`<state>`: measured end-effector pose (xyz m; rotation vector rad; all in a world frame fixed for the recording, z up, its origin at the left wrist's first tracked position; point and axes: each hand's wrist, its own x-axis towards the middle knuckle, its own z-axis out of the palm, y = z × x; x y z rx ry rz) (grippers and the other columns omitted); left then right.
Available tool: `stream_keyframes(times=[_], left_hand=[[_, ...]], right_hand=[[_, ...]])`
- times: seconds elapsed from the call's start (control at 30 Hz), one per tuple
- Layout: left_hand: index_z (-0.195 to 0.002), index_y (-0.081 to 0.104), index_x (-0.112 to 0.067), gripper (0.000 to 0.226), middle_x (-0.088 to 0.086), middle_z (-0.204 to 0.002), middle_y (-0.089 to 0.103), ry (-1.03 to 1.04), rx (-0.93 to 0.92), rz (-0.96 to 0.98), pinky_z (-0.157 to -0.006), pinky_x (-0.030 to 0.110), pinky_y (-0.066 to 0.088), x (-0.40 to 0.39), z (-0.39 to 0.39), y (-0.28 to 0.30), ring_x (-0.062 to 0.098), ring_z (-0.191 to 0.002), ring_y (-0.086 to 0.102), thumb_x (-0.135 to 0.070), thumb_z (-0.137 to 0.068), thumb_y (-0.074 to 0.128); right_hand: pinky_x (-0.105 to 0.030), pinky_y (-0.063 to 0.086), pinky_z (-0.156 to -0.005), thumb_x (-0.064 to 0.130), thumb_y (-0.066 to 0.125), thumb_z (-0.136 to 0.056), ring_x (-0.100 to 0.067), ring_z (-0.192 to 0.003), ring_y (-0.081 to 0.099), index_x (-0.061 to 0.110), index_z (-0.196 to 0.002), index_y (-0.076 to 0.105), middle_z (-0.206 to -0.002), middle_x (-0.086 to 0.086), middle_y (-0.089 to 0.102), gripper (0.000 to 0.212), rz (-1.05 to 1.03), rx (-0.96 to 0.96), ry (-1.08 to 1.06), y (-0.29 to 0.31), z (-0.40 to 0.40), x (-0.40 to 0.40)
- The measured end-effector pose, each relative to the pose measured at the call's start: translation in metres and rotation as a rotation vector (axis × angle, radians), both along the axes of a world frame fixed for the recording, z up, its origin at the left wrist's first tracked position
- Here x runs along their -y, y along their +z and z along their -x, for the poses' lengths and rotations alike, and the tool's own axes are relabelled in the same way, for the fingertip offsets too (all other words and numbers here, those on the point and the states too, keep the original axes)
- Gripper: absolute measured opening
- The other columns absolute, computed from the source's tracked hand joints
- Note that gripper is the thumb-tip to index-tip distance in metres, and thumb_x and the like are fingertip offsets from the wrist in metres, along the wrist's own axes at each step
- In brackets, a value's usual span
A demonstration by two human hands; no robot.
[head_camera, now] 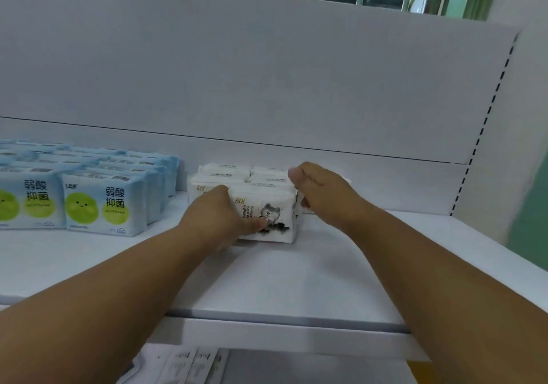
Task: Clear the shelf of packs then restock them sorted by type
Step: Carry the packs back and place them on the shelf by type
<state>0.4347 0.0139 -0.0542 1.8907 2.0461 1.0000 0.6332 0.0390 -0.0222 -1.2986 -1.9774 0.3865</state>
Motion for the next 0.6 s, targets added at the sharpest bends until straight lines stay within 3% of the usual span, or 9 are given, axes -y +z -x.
stream_keyframes(times=[0.07,0.17,0.23,0.37,0.47,0.6], left_hand=[[-0.106,0.059,-0.02,0.067,-0.002,-0.1,0.067,-0.061,-0.029,0.011,-0.079,0.033,0.053,-0.001,-0.021,0.004,0.019,-0.091,0.061,-0.06,-0.059,0.084],[-0.103,0.06,-0.018,0.052,0.0,-0.097,0.066,-0.172,-0.103,0.063,-0.079,0.033,0.055,-0.005,-0.049,0.009,0.018,-0.089,0.061,-0.049,-0.068,0.083],[-0.111,0.06,-0.018,0.043,0.0,-0.107,0.064,-0.213,-0.147,0.026,-0.081,0.031,0.051,-0.009,-0.06,0.013,0.017,-0.093,0.059,-0.04,-0.078,0.077],[-0.137,0.049,-0.016,0.052,0.005,-0.136,0.048,-0.202,-0.382,-0.2,-0.099,0.037,0.041,-0.025,-0.059,0.012,0.028,-0.12,0.047,-0.032,-0.09,0.061],[-0.132,0.053,-0.015,0.043,0.007,-0.131,0.053,-0.189,-0.502,-0.165,-0.099,0.036,0.035,-0.03,-0.056,0.008,0.03,-0.116,0.045,-0.032,-0.093,0.055],[-0.129,0.056,-0.016,0.042,0.006,-0.13,0.055,-0.21,-0.493,-0.186,-0.101,0.035,0.034,-0.03,-0.054,0.004,0.03,-0.116,0.046,-0.035,-0.092,0.055]], right_hand=[[-0.027,0.051,-0.08,0.058,0.066,-0.082,-0.01,-0.092,0.061,0.032,-0.121,0.053,-0.108,0.009,0.06,0.049,0.087,0.149,0.025,-0.006,-0.013,0.015],[-0.022,0.047,-0.071,0.043,0.083,-0.071,-0.008,-0.086,0.059,0.035,-0.122,0.054,-0.11,0.007,0.059,0.059,0.007,0.261,-0.091,-0.012,-0.043,0.015],[-0.026,0.049,-0.076,0.037,0.085,-0.07,-0.013,-0.09,0.06,0.036,-0.122,0.058,-0.113,0.003,0.059,0.058,0.03,0.242,-0.167,-0.012,-0.071,0.012],[-0.029,0.047,-0.076,0.034,0.084,-0.072,-0.02,-0.093,0.059,0.035,-0.121,0.057,-0.113,-0.003,0.057,0.056,0.079,0.313,-0.319,-0.013,-0.112,-0.001],[-0.028,0.046,-0.078,0.035,0.081,-0.075,-0.021,-0.091,0.059,0.032,-0.122,0.058,-0.115,-0.007,0.056,0.053,0.066,0.28,-0.346,-0.017,-0.11,-0.016],[-0.025,0.041,-0.078,0.033,0.073,-0.084,-0.022,-0.089,0.052,0.023,-0.133,0.05,-0.123,-0.01,0.044,0.056,0.011,0.258,-0.339,-0.023,-0.083,-0.034]])
